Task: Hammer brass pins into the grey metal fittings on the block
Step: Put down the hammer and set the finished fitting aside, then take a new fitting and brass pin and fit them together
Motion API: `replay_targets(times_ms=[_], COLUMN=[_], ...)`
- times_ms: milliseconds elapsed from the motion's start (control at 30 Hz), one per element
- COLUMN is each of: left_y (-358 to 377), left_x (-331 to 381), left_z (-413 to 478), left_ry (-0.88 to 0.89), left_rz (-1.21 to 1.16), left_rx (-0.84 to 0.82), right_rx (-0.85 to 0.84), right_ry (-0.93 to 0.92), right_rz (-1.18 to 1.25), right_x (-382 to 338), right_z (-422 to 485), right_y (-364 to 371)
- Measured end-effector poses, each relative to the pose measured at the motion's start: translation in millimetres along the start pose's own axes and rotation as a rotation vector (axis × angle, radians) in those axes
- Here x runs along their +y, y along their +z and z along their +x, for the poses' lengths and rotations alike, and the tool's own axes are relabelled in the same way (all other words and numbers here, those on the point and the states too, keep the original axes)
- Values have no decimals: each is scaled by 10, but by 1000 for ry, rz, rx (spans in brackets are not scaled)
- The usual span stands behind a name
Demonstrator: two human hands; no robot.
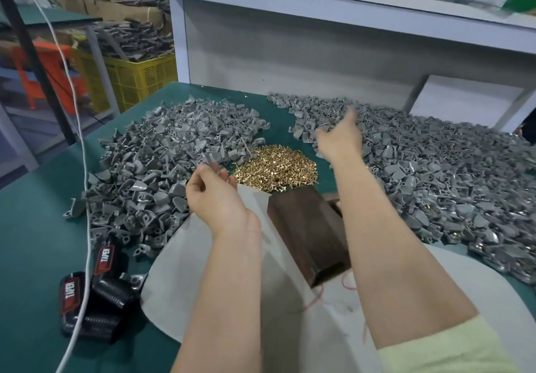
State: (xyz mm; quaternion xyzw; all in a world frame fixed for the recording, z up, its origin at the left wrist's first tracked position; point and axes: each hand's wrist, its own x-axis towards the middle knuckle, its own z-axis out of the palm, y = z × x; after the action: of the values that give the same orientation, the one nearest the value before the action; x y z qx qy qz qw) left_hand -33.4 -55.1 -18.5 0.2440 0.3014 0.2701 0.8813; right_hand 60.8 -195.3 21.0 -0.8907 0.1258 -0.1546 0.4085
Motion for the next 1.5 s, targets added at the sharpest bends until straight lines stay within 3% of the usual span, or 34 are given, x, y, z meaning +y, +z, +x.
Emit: replay_targets(times_ms=[100, 167, 233, 900, 1133, 1333, 1500], left_y=[6, 10, 14, 29, 23, 21, 7], left_x=[-4, -10, -20, -70, -88, -142, -244], left_z=[-11, -16, -26, -76, -120, -233, -389], left_ry=[2, 15, 27, 52, 91, 434, 574], left_rz=[16, 27, 33, 92, 257, 818, 1373], left_rx=[-1, -6, -19, -110, -261, -671, -898], right_rx=[-303, -510, -596, -511, -326, -286, -327], right_ry=[-263, -314, -302, -331, -256, -110, -24], right_rz=[-340, -555, -688, -755, -475, 72, 325], right_x=[-102, -155, -167, -164, -143, -9, 295], right_z=[-223, -357, -425, -436, -368, -430, -756], right_y=[122, 288, 463, 648, 499, -142, -621])
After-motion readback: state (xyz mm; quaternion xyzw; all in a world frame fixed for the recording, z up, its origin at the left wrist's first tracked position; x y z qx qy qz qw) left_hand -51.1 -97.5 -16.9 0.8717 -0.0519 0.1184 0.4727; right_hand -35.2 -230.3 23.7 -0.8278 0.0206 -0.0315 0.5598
